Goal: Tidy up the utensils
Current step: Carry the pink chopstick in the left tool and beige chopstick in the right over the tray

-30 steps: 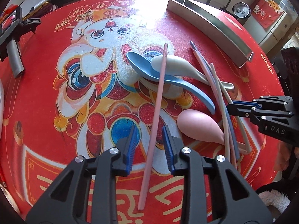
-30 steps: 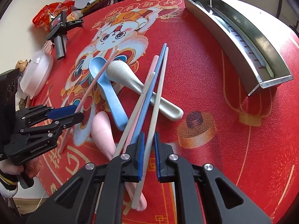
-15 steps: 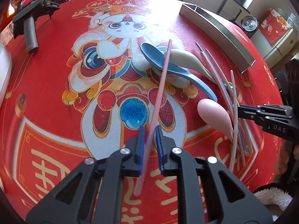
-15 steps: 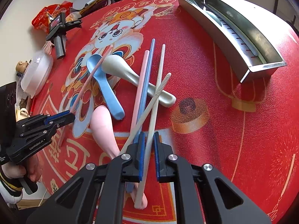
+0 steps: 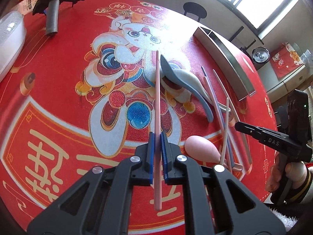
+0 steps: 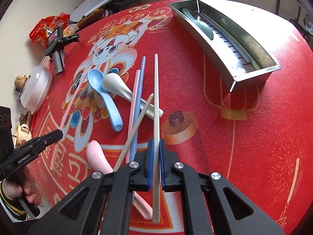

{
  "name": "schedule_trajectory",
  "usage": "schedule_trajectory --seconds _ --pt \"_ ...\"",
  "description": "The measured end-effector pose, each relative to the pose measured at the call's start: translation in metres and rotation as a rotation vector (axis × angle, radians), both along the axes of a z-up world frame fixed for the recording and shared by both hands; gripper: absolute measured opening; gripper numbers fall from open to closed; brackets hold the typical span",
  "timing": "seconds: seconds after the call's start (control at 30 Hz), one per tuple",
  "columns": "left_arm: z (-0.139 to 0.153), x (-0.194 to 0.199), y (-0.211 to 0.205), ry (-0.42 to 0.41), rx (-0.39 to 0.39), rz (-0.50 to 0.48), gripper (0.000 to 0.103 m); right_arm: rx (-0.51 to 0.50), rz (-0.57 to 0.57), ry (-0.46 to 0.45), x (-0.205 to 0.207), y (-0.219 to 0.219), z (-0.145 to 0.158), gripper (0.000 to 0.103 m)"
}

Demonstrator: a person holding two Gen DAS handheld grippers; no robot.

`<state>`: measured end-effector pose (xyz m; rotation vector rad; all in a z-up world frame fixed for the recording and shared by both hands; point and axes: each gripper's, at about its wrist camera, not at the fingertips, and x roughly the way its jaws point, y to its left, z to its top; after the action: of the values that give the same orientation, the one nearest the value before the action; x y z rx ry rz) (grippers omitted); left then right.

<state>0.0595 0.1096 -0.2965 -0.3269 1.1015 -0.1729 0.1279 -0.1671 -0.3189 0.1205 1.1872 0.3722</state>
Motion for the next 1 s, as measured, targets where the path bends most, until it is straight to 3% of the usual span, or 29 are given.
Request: schedule_trajectory --seconds 0.63,1.0 --pt "0.047 0.027 -0.006 -0.077 -0.070 0.023 0.011 -0.008 -0.054 -0.103 0.001 -0.030 0.031 0.006" --pt "0.065 0.096 -0.063 -0.066 -0.099 -0.061 0.011 -0.071 0.004 -0.144 0.046 -0.062 0.055 0.006"
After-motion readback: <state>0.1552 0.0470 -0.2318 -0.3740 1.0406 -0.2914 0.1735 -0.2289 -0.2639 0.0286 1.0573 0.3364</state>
